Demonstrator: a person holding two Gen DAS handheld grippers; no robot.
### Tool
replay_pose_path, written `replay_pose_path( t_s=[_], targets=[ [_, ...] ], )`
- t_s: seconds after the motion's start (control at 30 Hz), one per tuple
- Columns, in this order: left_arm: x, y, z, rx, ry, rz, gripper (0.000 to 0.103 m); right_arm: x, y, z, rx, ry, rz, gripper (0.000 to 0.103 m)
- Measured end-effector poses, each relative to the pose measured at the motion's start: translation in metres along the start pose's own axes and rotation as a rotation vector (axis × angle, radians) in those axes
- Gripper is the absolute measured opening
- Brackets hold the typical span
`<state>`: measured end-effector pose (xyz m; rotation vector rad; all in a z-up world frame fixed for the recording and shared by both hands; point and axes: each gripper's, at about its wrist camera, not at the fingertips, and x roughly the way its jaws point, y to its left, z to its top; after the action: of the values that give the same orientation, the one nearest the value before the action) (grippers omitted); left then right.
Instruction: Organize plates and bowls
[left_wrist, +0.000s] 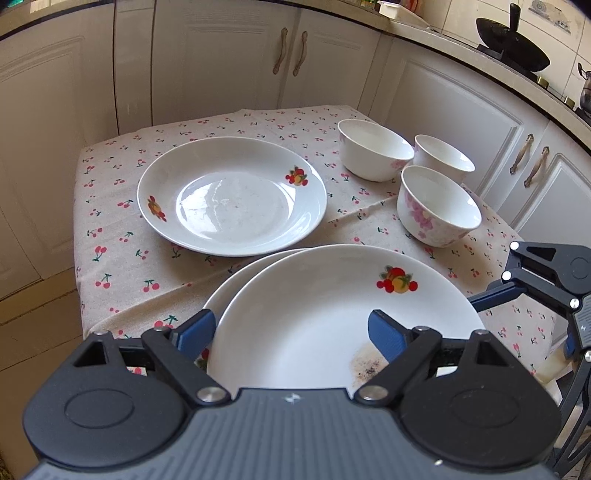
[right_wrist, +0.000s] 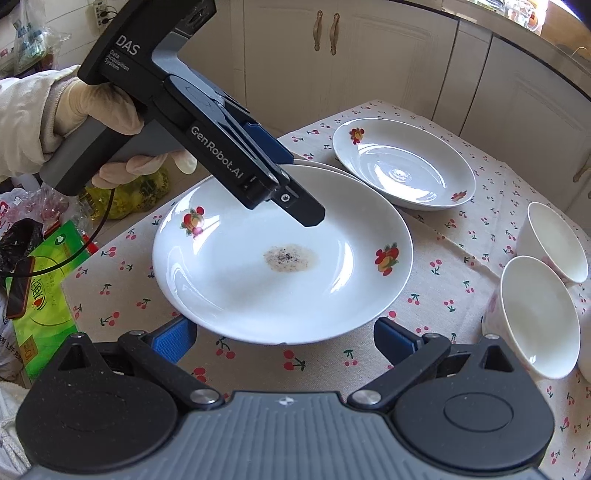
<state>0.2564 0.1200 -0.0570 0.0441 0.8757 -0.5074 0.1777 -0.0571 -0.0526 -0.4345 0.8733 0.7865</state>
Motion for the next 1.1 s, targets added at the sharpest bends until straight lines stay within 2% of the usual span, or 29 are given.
replay_pose_path(
  t_s=[0.23,0.33,0.53,0.67,0.9,1.1],
  targets=[
    [-0.006,0.002,-0.004,0.007,-0.024,0.050,0.093,0.000,-0.002,-0.003,0.028,-0.002,-0.006,0.103],
    [-0.012,0.002,-0.004,0.000,-0.042,0.048,0.093,-0.004,-0.002,-0.006,0.034,-0.016,-0.014,0.103],
    [-0.029,-0.017,-0.002,0.057,-0.087,0.071,0.094,-0.028,-0.002,-0.011,0.050,-0.117,-0.017,0.103],
    [-0.042,-0.032,-0.001,0.089,-0.104,0.095,0.095,-0.048,-0.005,-0.013,0.056,-0.192,-0.054,0.103],
    [-0.058,-0.048,0.002,0.128,-0.122,0.166,0.100,-0.075,-0.018,-0.015,0.018,-0.262,-0.091,0.103],
    [-0.052,-0.054,0.010,0.183,-0.113,0.235,0.101,-0.081,-0.043,-0.004,-0.007,-0.312,-0.118,0.103]
  ],
)
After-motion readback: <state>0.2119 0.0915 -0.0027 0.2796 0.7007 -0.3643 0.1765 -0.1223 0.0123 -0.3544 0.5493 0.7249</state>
